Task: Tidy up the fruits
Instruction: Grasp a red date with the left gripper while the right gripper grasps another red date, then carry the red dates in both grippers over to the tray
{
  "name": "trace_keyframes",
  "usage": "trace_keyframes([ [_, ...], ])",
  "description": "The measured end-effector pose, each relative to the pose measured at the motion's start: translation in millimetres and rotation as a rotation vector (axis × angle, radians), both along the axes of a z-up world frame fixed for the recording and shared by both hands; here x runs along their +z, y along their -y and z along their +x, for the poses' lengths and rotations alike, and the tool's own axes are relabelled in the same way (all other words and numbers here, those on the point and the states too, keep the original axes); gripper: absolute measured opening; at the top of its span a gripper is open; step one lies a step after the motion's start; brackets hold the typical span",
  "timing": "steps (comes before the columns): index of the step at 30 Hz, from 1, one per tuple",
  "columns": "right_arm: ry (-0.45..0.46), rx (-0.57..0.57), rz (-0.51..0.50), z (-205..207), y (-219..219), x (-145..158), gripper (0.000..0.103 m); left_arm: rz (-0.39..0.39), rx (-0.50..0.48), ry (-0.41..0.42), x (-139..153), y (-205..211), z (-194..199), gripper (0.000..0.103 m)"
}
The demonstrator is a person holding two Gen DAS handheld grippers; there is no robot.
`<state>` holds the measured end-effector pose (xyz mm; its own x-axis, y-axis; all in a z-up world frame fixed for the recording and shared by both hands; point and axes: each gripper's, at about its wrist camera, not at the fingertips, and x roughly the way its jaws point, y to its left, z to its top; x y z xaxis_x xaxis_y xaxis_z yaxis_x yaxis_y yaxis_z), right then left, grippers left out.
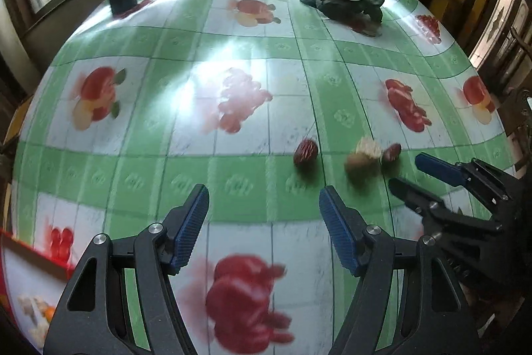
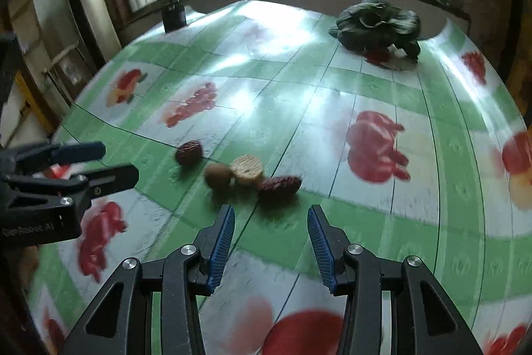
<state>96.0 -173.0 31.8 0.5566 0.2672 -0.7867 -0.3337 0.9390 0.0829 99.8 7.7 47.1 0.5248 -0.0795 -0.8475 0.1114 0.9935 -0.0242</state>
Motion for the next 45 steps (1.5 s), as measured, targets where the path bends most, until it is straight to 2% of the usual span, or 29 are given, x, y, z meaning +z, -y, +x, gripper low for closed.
trace_keyframes([
  [4, -0.004, 0.031, -0.002, 17, -1, -9, 0.044, 0.016, -0.024, -0.011, -8, 7, 14, 0.069],
  [5, -0.004, 0.034, 0.009, 21, 0, -12, 0.041, 0.026, -0.033, -0.009, -9, 8, 16, 0.069],
  [6, 0.007, 0.037, 0.009, 23, -1, -12, 0.033, 0.038, -0.044, -0.009, -11, 12, 19, 0.069],
  [12, -0.001, 0.032, -0.012, 15, 2, -9, 0.032, 0.067, -0.089, -0.011, -21, 20, 28, 0.069],
  [18, 0.009, -0.002, 0.014, -6, 21, 3, 0.032, 0.067, -0.087, -0.016, -30, 25, 36, 0.069],
  [20, 0.012, -0.008, 0.033, -12, 25, 6, 0.032, 0.022, -0.088, -0.014, -29, 22, 36, 0.047],
  [21, 0.013, -0.01, 0.04, -15, 26, 7, 0.032, 0.027, -0.085, -0.011, -28, 22, 35, 0.041],
  [22, 0.012, -0.008, 0.045, -18, 26, 8, 0.032, 0.036, -0.085, -0.006, -27, 23, 33, 0.027],
  [23, 0.01, -0.003, 0.048, -21, 25, 8, 0.032, 0.03, -0.089, -0.01, -26, 23, 32, 0.018],
  [25, 0.01, 0.0, 0.045, -27, 23, 8, 0.032, 0.034, -0.086, -0.021, -26, 23, 28, 0.018],
  [28, 0.01, -0.004, 0.066, -39, 22, 11, 0.032, 0.004, -0.067, -0.033, -22, 19, 15, 0.018],
  [31, 0.026, -0.01, 0.102, -55, 22, 20, 0.032, -0.005, -0.061, -0.001, -10, 16, -5, 0.018],
  [34, 0.042, -0.011, 0.089, -59, 16, 32, 0.032, -0.029, -0.045, 0.0, 1, 13, -20, 0.018],
  [38, 0.086, 0.002, 0.078, -79, 6, 57, 0.032, -0.033, -0.028, 0.047, 26, 2, -59, 0.018],
  [45, 0.107, 0.033, 0.114, -127, -19, 66, 0.032, 0.029, 0.054, 0.144, 48, -25, -121, 0.018],
])
